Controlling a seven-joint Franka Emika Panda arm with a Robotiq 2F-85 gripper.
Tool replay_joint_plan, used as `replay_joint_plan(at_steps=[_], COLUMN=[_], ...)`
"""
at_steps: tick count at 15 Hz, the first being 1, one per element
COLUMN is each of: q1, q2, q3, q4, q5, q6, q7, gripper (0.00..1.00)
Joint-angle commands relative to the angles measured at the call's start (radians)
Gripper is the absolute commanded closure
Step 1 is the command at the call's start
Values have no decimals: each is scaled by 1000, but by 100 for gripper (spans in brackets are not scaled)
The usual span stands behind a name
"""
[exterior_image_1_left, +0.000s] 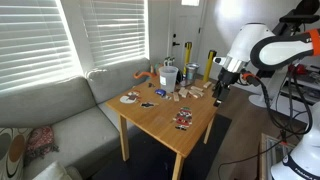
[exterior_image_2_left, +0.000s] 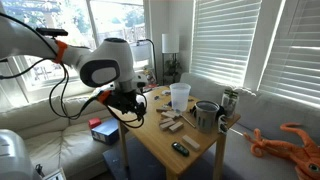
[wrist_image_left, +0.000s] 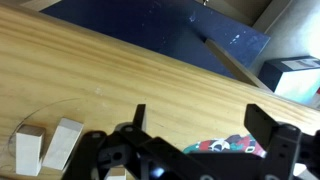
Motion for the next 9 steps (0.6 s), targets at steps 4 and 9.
replay_joint_plan(at_steps=[4, 9], q1=[-9, 4], q2=[1, 210], q3=[9, 91], q4=[2, 106], q5=[6, 137], q6=[-3, 100], q7=[-4, 272], gripper=[0, 0])
